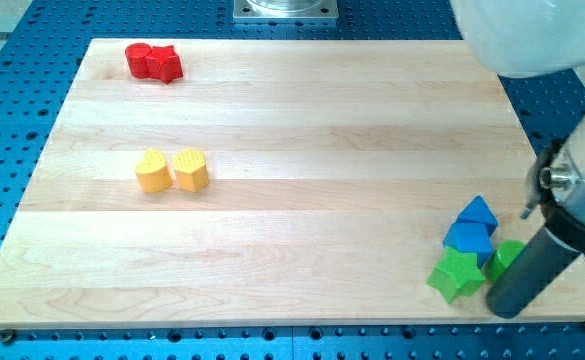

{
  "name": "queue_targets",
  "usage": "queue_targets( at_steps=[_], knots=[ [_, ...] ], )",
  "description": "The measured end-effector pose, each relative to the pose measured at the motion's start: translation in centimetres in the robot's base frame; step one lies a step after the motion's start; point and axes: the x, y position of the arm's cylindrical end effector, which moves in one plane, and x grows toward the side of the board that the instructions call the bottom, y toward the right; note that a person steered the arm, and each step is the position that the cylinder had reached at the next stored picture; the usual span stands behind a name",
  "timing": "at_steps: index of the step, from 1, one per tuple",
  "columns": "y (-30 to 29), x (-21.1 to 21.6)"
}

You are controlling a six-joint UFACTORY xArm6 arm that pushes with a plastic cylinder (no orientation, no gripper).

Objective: Slide the green star to the bottom right of the yellow hexagon

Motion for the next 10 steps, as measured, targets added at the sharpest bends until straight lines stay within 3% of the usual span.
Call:
queue_targets(
  at_steps=[2, 4, 6, 8, 9, 10],
  knots=[
    [-4.0, -2.2],
    [-11.8, -5.7],
    [-12.5, -12.8],
    [-24.4, -13.8],
    [-25.7, -13.0],
    [-19.0, -10.4]
  ],
)
